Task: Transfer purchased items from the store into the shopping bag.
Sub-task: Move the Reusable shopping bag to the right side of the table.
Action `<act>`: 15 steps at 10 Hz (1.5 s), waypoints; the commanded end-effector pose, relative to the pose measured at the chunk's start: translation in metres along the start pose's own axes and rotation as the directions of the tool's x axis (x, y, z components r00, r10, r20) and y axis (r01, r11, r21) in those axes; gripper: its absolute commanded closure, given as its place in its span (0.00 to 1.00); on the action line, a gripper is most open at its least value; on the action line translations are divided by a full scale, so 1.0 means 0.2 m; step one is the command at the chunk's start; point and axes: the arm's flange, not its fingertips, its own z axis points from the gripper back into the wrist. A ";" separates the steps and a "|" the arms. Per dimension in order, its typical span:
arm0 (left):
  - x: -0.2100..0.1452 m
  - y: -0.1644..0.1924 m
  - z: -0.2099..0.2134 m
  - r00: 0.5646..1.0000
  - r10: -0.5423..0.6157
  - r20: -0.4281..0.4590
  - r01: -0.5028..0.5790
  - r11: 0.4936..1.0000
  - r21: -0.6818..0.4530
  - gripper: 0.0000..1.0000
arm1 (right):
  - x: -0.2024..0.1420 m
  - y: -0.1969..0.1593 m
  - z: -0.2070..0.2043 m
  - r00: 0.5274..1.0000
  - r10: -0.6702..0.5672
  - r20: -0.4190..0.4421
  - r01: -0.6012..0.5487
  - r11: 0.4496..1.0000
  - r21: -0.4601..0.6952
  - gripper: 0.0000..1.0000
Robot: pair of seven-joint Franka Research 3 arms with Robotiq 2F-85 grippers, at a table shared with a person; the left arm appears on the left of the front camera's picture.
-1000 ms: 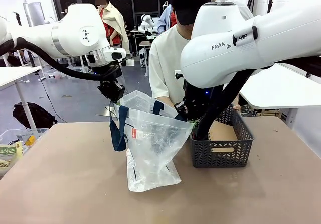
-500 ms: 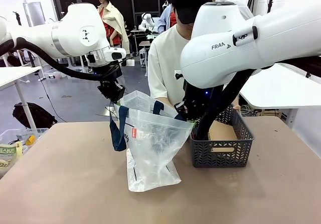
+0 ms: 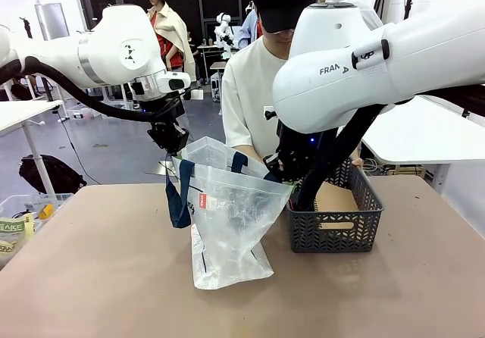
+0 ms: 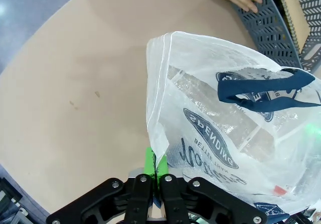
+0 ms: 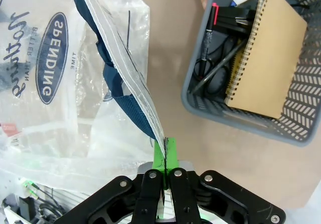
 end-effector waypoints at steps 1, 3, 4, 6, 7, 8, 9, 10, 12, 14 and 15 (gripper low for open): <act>-0.02 0.00 0.01 1.000 0.012 0.005 -0.012 1.000 0.005 1.00 | 0.00 0.00 0.00 1.000 -0.005 0.005 0.005 1.000 0.002 1.00; -0.02 0.00 0.01 1.000 0.012 0.005 -0.012 1.000 0.005 1.00 | 0.00 0.00 0.00 1.000 -0.005 0.005 0.005 1.000 0.002 1.00; -0.02 0.00 0.01 1.000 0.012 0.005 -0.012 1.000 0.005 1.00 | 0.00 0.00 0.00 1.000 -0.005 0.005 0.005 1.000 0.002 1.00; -0.02 0.00 0.01 1.000 0.012 0.005 -0.012 1.000 0.005 1.00 | 0.00 0.00 0.00 1.000 -0.005 0.005 0.005 1.000 0.002 1.00; -0.02 0.00 0.01 1.000 0.012 0.005 -0.012 1.000 0.005 1.00 | 0.00 0.00 0.00 1.000 -0.005 0.005 0.005 1.000 0.002 1.00; -0.02 0.00 0.01 1.000 0.012 0.005 -0.012 1.000 0.005 1.00 | 0.00 0.00 0.00 1.000 -0.005 0.005 0.005 1.000 0.002 1.00; -0.02 0.00 0.01 1.000 0.012 0.005 -0.012 1.000 0.005 1.00 | 0.00 0.00 0.00 1.000 -0.005 0.005 0.005 1.000 0.002 1.00; -0.02 0.00 0.01 1.000 0.012 0.005 -0.012 1.000 0.005 1.00 | 0.00 0.00 0.00 1.000 -0.005 0.005 0.005 1.000 0.002 1.00; -0.02 0.00 0.01 1.000 0.012 0.005 -0.012 1.000 0.005 1.00 | 0.00 0.00 0.00 1.000 -0.005 0.005 0.005 1.000 0.002 1.00; -0.02 0.00 0.01 1.000 0.012 0.005 -0.012 1.000 0.005 1.00 | 0.00 0.00 0.00 1.000 -0.005 0.005 0.005 1.000 0.002 1.00; -0.02 0.00 0.01 1.000 0.012 0.005 -0.012 1.000 0.005 1.00 | 0.00 0.00 0.00 1.000 -0.005 0.005 0.005 1.000 0.002 1.00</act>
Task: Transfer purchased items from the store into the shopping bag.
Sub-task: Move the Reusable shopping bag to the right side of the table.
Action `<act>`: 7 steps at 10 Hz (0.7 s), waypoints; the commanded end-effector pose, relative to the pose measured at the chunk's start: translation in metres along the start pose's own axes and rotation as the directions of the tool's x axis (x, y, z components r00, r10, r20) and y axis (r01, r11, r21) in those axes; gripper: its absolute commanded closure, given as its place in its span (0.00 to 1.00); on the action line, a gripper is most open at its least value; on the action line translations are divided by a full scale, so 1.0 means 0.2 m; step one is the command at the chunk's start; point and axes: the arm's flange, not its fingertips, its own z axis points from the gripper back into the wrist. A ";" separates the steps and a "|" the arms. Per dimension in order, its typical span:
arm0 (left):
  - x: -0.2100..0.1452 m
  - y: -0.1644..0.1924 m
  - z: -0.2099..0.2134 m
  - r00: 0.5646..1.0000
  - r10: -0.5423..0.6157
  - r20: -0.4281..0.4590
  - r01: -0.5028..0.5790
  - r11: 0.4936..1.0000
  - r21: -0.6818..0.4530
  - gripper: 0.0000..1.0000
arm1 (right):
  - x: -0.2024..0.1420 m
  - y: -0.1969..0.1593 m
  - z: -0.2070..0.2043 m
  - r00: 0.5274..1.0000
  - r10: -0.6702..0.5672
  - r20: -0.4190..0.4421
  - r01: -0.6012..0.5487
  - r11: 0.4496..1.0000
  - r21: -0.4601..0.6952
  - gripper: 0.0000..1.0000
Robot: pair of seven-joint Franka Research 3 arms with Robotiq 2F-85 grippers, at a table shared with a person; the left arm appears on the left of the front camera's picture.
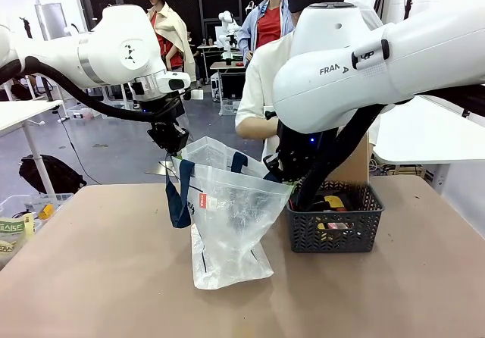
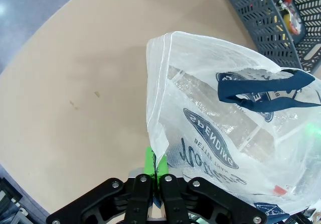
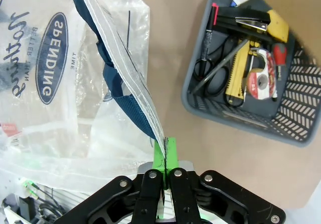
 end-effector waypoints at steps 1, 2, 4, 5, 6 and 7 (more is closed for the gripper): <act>-0.02 0.00 0.01 1.000 0.012 0.005 -0.012 1.000 0.005 1.00 | 0.00 -0.01 0.00 1.000 -0.005 0.005 0.005 1.000 0.002 1.00; -0.02 0.00 0.01 1.000 0.012 0.005 -0.012 1.000 0.005 1.00 | 0.00 -0.01 0.00 1.000 -0.005 0.005 0.005 1.000 0.002 1.00; -0.02 0.00 0.01 1.000 0.012 0.005 -0.012 1.000 0.005 1.00 | 0.00 -0.01 0.00 1.000 -0.005 0.005 0.005 1.000 0.002 1.00; -0.02 0.00 0.01 1.000 0.012 0.005 -0.012 1.000 0.005 1.00 | 0.00 -0.01 0.00 1.000 -0.005 0.005 0.005 1.000 0.002 1.00; -0.02 0.00 0.01 1.000 0.012 0.005 -0.012 1.000 0.005 1.00 | 0.00 -0.01 0.00 1.000 -0.005 0.005 0.005 1.000 0.002 1.00; -0.02 0.00 0.01 1.000 0.012 0.005 -0.012 1.000 0.005 1.00 | 0.00 -0.01 0.00 1.000 -0.005 0.005 0.005 1.000 0.002 1.00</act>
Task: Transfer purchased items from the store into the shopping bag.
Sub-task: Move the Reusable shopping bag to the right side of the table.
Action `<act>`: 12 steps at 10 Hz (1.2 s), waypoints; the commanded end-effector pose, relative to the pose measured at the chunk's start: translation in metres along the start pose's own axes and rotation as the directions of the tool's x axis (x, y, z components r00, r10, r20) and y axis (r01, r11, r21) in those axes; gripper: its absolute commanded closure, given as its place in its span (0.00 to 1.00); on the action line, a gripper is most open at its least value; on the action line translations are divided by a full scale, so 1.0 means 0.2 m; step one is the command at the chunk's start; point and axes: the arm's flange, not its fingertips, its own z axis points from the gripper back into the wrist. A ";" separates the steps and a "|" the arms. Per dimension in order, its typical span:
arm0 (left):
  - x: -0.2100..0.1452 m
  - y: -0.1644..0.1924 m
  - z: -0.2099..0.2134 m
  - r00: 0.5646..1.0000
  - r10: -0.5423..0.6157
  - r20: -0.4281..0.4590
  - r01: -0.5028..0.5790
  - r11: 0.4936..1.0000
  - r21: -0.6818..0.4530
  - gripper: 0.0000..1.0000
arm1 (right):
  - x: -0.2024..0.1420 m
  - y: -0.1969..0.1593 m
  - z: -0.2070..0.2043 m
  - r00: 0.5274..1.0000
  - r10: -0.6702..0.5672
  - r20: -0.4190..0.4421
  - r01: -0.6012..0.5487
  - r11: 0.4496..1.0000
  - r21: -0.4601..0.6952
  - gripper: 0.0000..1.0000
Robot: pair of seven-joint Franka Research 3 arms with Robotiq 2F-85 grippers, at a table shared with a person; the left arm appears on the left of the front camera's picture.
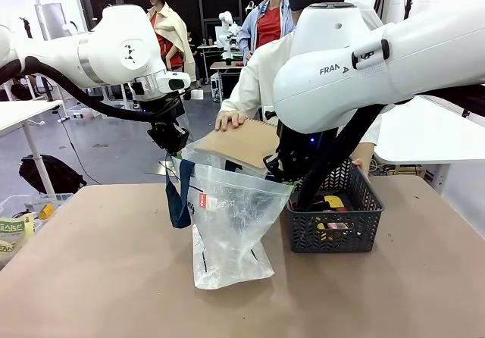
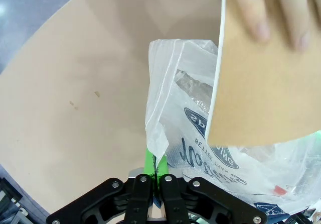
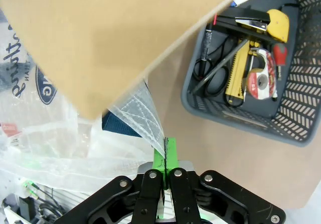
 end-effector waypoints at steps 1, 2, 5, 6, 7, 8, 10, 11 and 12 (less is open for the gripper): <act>-0.02 0.00 0.01 1.000 0.012 0.005 -0.012 1.000 0.005 1.00 | 0.00 -0.01 0.00 1.000 -0.006 0.005 0.006 1.000 0.002 1.00; -0.02 0.00 0.01 1.000 0.012 0.005 -0.012 1.000 0.005 1.00 | 0.00 -0.01 0.00 1.000 -0.006 0.005 0.006 1.000 0.002 1.00; -0.02 0.00 0.01 1.000 0.012 0.005 -0.012 1.000 0.005 1.00 | 0.00 -0.01 0.00 1.000 -0.006 0.005 0.006 1.000 0.002 1.00; -0.02 0.00 0.01 1.000 0.012 0.005 -0.012 1.000 0.005 1.00 | 0.00 -0.01 0.00 1.000 -0.006 0.005 0.006 1.000 0.002 1.00; -0.02 0.00 0.01 1.000 0.012 0.005 -0.012 1.000 0.005 1.00 | 0.00 -0.01 0.00 1.000 -0.006 0.005 0.006 1.000 0.002 1.00; -0.02 0.00 0.01 1.000 0.012 0.005 -0.012 1.000 0.005 1.00 | 0.00 -0.01 0.00 1.000 -0.006 0.005 0.006 1.000 0.002 1.00; -0.02 0.00 0.01 1.000 0.012 0.005 -0.012 1.000 0.005 1.00 | 0.00 -0.01 0.00 1.000 -0.006 0.005 0.006 1.000 0.002 1.00; -0.02 0.00 0.01 1.000 0.012 0.005 -0.012 1.000 0.005 1.00 | 0.00 -0.01 0.00 1.000 -0.006 0.005 0.006 1.000 0.002 1.00; -0.02 0.00 0.01 1.000 0.012 0.005 -0.012 1.000 0.005 1.00 | 0.00 -0.01 0.00 1.000 -0.006 0.005 0.006 1.000 0.002 1.00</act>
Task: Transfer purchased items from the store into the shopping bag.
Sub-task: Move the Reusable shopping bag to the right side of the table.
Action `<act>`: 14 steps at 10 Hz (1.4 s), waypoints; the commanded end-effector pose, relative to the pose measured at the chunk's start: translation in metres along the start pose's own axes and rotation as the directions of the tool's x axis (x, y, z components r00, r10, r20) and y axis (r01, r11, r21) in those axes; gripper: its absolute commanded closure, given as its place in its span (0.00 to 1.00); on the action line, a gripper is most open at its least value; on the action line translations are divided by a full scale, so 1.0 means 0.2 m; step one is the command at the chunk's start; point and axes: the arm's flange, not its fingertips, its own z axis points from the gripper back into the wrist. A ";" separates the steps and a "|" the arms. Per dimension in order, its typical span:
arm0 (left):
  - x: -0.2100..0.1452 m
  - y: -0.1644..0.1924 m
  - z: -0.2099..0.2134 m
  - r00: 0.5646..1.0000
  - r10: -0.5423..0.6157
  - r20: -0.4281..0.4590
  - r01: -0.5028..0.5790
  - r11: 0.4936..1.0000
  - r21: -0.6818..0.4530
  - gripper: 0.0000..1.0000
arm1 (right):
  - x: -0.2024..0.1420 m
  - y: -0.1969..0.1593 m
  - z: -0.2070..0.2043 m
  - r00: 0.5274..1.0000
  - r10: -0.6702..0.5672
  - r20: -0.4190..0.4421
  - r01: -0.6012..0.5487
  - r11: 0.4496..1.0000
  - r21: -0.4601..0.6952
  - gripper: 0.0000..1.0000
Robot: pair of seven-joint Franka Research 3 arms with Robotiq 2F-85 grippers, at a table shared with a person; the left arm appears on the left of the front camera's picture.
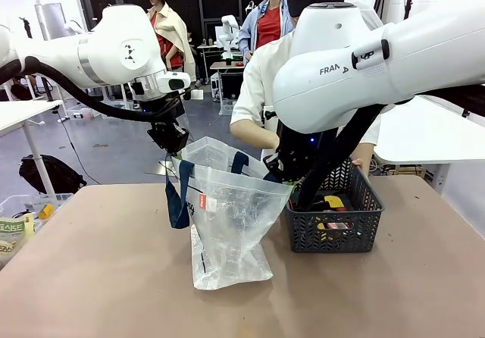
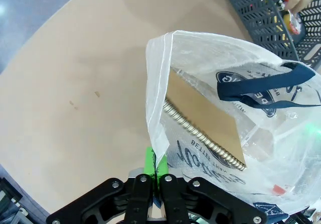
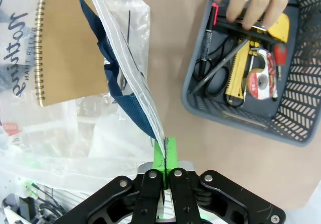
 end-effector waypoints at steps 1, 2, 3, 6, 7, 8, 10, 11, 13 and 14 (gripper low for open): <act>-0.02 0.00 0.01 1.000 0.012 0.005 -0.012 1.000 0.005 1.00 | 0.00 -0.01 0.00 1.000 -0.006 0.005 0.006 1.000 0.002 1.00; -0.02 0.00 0.01 1.000 0.012 0.005 -0.012 1.000 0.005 1.00 | 0.00 -0.01 0.00 1.000 -0.006 0.005 0.006 1.000 0.002 1.00; -0.02 0.00 0.01 1.000 0.012 0.005 -0.012 1.000 0.005 1.00 | 0.00 -0.01 0.00 1.000 -0.006 0.005 0.006 1.000 0.002 1.00; -0.02 0.00 0.01 1.000 0.012 0.005 -0.012 1.000 0.005 1.00 | 0.00 -0.01 0.00 1.000 -0.006 0.005 0.006 1.000 0.002 1.00; -0.02 0.00 0.01 1.000 0.012 0.005 -0.012 1.000 0.005 1.00 | 0.00 -0.01 0.00 1.000 -0.006 0.005 0.006 1.000 0.002 1.00; -0.02 0.00 0.01 1.000 0.012 0.005 -0.012 1.000 0.005 1.00 | 0.00 -0.01 0.00 1.000 -0.006 0.005 0.006 1.000 0.002 1.00; -0.02 0.00 0.01 1.000 0.012 0.005 -0.012 1.000 0.005 1.00 | 0.00 -0.01 0.00 1.000 -0.006 0.005 0.006 1.000 0.002 1.00; -0.02 0.00 0.01 1.000 0.012 0.005 -0.012 1.000 0.005 1.00 | 0.00 -0.01 0.00 1.000 -0.006 0.005 0.006 1.000 0.002 1.00; -0.02 0.00 0.01 1.000 0.012 0.005 -0.012 1.000 0.005 1.00 | 0.00 -0.01 0.00 1.000 -0.006 0.005 0.006 1.000 0.002 1.00; -0.02 0.00 0.01 1.000 0.012 0.005 -0.012 1.000 0.005 1.00 | 0.00 -0.01 0.00 1.000 -0.006 0.005 0.006 1.000 0.002 1.00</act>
